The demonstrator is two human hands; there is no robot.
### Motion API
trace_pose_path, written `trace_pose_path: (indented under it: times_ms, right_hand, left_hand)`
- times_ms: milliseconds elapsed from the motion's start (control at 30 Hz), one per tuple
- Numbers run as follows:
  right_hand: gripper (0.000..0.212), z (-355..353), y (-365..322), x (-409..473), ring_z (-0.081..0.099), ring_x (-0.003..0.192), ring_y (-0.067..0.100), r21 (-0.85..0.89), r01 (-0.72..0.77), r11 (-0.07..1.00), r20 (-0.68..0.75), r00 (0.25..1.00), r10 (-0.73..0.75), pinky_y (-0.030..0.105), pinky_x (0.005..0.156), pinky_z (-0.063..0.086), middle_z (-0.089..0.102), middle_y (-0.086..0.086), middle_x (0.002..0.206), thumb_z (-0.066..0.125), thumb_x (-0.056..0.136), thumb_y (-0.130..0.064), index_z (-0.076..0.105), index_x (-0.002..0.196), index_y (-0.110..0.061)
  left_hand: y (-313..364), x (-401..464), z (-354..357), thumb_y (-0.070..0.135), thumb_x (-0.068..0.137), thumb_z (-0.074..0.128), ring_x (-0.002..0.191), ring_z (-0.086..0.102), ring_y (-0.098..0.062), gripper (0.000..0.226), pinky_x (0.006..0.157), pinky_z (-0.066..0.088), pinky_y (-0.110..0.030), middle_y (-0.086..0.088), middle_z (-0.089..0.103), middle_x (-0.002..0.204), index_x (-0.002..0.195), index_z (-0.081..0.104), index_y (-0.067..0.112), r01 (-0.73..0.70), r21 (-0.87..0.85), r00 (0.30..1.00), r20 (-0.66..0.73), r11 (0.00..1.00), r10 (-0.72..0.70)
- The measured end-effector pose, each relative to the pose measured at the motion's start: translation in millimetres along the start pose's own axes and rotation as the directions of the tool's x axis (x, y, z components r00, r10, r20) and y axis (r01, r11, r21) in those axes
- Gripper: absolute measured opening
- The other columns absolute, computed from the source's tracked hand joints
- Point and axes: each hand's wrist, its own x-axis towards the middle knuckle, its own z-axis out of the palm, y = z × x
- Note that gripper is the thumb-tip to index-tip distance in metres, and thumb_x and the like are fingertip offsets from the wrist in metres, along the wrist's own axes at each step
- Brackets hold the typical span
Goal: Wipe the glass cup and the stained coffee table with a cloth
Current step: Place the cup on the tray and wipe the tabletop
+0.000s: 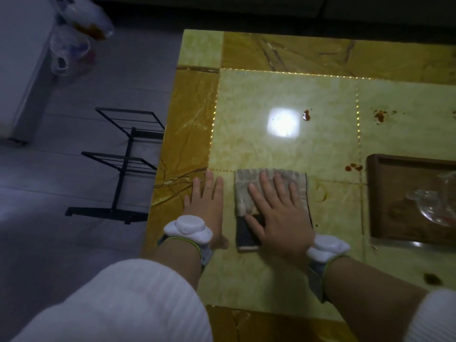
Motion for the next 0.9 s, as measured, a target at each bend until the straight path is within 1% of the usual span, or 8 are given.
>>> trace_pose_path:
  times_ms: [100,233,300,433,567,667,800,900]
  right_hand:
    - [0.072,-6.8,27.3,17.9,0.015,0.151,0.033,-0.013,0.053,0.999,-0.004,0.999,-0.053,0.054,0.121,0.012,0.016,0.006,0.165,0.03,0.096,-0.066,0.025,0.156,-0.027]
    - [0.069,-12.5,18.1,52.1,0.014,0.151,0.035,0.022,-0.145,0.989,-0.046,0.988,0.146,0.055,0.121,0.009,0.016,0.009,0.165,0.03,0.097,-0.06,0.025,0.157,-0.025]
    - [0.069,-8.4,4.8,46.8,0.013,0.151,0.037,0.032,-0.179,0.983,-0.077,0.98,0.181,0.057,0.121,0.009,0.015,0.011,0.165,0.03,0.098,-0.057,0.023,0.157,-0.023]
    - [0.068,0.5,-3.4,4.9,0.012,0.152,0.035,0.036,-0.052,0.998,-0.051,0.997,0.054,0.058,0.12,0.011,0.015,0.01,0.165,0.033,0.097,-0.057,0.025,0.156,-0.025]
    - [0.066,-11.2,33.6,0.3,0.02,0.15,0.035,-0.001,0.119,0.993,-0.01,0.993,-0.119,0.057,0.12,0.017,0.021,0.009,0.163,0.036,0.096,-0.054,0.031,0.154,-0.025]
    - [0.065,-20.8,53.3,25.0,0.017,0.151,0.035,0.016,-0.017,1.0,-0.026,0.999,0.018,0.055,0.121,0.013,0.017,0.008,0.164,0.03,0.096,-0.053,0.027,0.155,-0.025]
    - [0.065,-10.2,20.4,6.0,0.009,0.152,0.035,0.051,-0.237,0.97,-0.056,0.969,0.24,0.056,0.121,0.01,0.009,0.009,0.165,0.032,0.099,-0.05,0.019,0.157,-0.024]
    - [0.064,0.7,9.6,-36.0,0.01,0.152,0.035,0.049,-0.133,0.99,-0.046,0.99,0.135,0.058,0.119,0.016,0.013,0.009,0.165,0.034,0.098,-0.049,0.024,0.157,-0.024]
  left_hand:
    - [-0.6,5.0,2.5,0.058,0.051,0.088,0.145,-0.024,-0.037,0.157,0.115,0.01,-0.061,-0.001,-0.04,0.153,0.148,-0.031,0.021,0.006,0.012,1.0,0.016,1.0,-0.006]
    - [-2.3,5.4,3.0,0.059,0.05,0.088,0.144,-0.026,-0.037,0.159,0.114,0.01,-0.062,0.001,-0.04,0.153,0.148,-0.031,0.022,0.015,0.017,1.0,0.023,1.0,-0.015]
    - [0.0,5.5,3.3,0.059,0.05,0.088,0.144,-0.026,-0.037,0.159,0.115,0.01,-0.062,0.001,-0.041,0.153,0.147,-0.031,0.022,0.02,0.028,1.0,0.021,0.999,-0.02]
    - [1.4,3.5,0.3,0.058,0.05,0.088,0.144,-0.026,-0.036,0.159,0.116,0.009,-0.059,-0.001,-0.043,0.152,0.146,-0.032,0.022,0.035,0.051,0.999,0.013,0.998,-0.036]
    - [2.6,1.8,-3.7,0.057,0.051,0.088,0.145,-0.025,-0.037,0.158,0.116,0.01,-0.059,-0.002,-0.042,0.152,0.146,-0.033,0.021,0.029,0.058,0.999,0.041,0.998,-0.031]
    - [0.2,3.0,-2.2,0.06,0.051,0.087,0.145,-0.025,-0.037,0.158,0.116,0.011,-0.059,-0.002,-0.043,0.151,0.145,-0.034,0.02,0.019,0.07,0.999,0.031,0.997,-0.021]
    - [1.5,-2.1,-4.3,0.063,0.053,0.084,0.146,-0.021,-0.037,0.156,0.117,0.015,-0.056,-0.004,-0.039,0.153,0.147,-0.031,0.019,0.016,0.118,1.0,0.019,0.993,-0.018]
    - [10.1,-5.5,-10.5,0.07,0.051,0.08,0.147,-0.015,-0.041,0.153,0.116,0.018,-0.059,-0.007,-0.035,0.155,0.149,-0.028,0.021,0.038,0.185,0.999,0.014,0.982,-0.041]
